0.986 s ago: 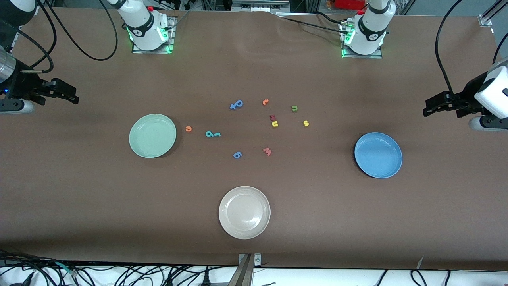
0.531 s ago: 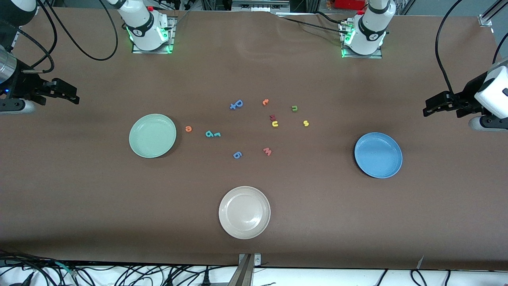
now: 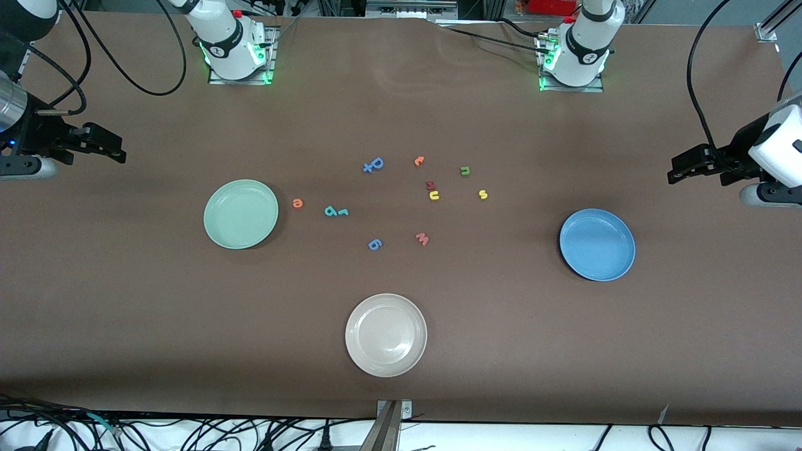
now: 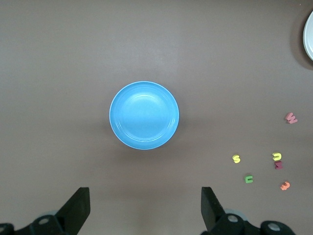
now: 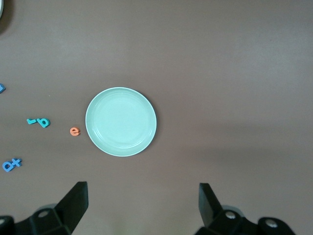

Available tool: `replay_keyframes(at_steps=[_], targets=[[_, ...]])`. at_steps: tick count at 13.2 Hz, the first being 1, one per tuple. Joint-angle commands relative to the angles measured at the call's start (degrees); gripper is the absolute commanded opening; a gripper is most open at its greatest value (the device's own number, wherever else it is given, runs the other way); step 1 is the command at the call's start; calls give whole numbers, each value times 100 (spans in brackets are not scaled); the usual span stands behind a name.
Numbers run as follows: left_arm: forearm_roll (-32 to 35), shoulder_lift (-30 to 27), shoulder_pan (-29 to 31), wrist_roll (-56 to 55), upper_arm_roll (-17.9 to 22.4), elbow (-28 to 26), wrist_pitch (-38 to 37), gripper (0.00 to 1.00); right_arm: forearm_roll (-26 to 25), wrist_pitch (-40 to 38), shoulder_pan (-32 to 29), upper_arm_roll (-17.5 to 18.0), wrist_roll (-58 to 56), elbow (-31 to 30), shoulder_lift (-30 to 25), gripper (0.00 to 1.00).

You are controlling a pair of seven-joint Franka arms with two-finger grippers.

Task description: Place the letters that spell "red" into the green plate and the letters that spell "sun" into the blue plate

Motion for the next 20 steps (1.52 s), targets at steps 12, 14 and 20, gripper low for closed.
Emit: replay_keyframes(at_steps=[12, 14, 20], targets=[[153, -2, 7, 73, -6, 64, 5, 100, 129, -179, -51, 55, -27, 55, -8, 100], [144, 7, -2, 73, -6, 64, 5, 100, 129, -188, -42, 81, -27, 55, -8, 100], [144, 7, -2, 73, -6, 47, 5, 100, 287, -232, -42, 55, -27, 55, -8, 100]])
